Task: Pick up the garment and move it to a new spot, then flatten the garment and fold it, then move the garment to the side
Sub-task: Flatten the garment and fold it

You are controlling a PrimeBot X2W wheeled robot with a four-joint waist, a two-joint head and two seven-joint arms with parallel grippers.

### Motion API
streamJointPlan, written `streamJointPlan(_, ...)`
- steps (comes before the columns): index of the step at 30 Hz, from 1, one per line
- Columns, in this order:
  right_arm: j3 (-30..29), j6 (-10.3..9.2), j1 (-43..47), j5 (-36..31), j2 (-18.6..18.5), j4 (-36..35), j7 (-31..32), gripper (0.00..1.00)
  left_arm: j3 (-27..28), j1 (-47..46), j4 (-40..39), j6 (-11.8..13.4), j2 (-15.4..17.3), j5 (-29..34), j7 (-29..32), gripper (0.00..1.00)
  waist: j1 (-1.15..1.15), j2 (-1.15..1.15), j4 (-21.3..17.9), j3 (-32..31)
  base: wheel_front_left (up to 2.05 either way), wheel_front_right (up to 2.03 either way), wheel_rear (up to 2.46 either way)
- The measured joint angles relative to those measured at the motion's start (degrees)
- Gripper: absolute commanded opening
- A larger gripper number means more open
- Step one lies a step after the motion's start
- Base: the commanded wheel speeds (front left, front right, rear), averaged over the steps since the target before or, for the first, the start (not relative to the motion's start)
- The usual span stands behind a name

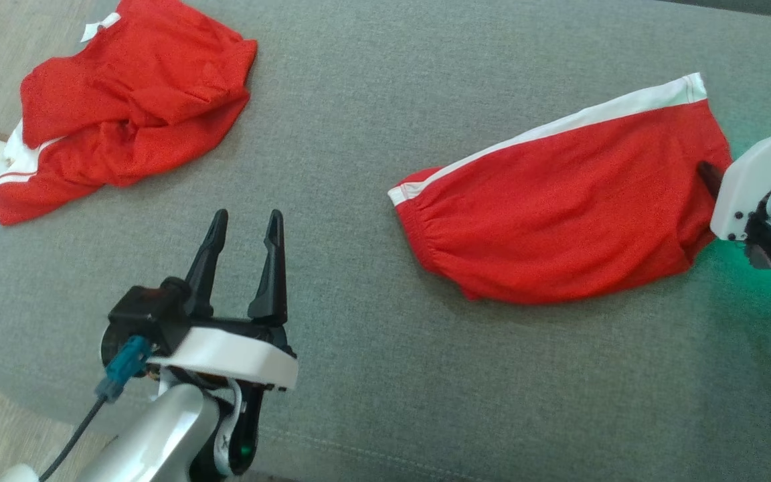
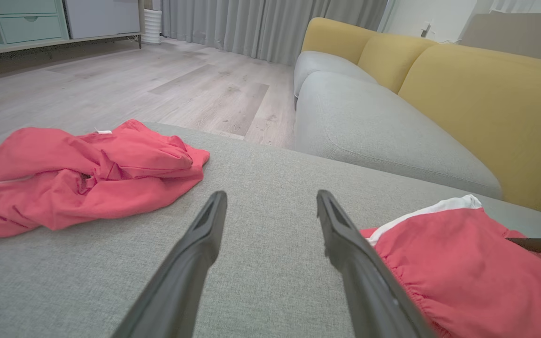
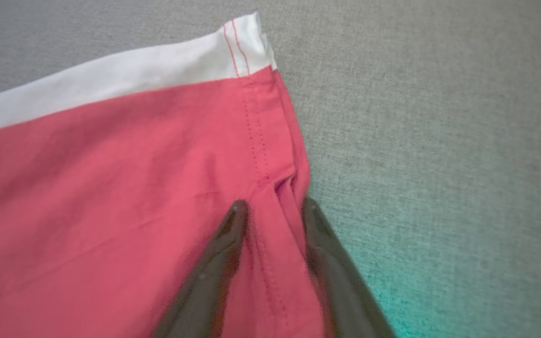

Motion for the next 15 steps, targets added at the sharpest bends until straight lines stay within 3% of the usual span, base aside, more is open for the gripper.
streamJointPlan(1, 0.09, 0.0, 0.12, 0.68, 0.07, -0.23, 0.38, 0.11, -0.15, 0.0, -0.01, 0.01, 0.16, 0.15, 0.0, 1.0, 0.0, 0.0, -0.15, -0.14, 0.0, 0.0, 0.0)
streamJointPlan(2, 0.11, 0.0, 0.43, 1.35, 0.18, -0.68, 0.36, 0.0, -0.16, 0.0, -0.01, 0.03, 0.3, 0.36, 0.01, 1.0, 0.0, 0.0, -0.37, -0.26, 0.0, 0.0, 0.0)
streamJointPlan(8, -1.18, 0.0, 2.96, 1.87, 1.43, -2.08, -6.13, 0.0, -0.24, -0.03, -0.52, 0.16, 1.08, 0.81, 0.1, 1.0, 0.01, 0.0, -2.78, -1.37, 0.0, 0.0, 0.0)
streamJointPlan(15, -4.25, 0.0, 8.97, 2.54, 6.03, -5.54, -14.92, 0.0, -0.13, 1.93, -0.37, 0.07, 3.45, 0.9, 0.24, 1.0, 0.0, 0.0, -8.14, -4.3, 0.0, 0.0, 0.0)
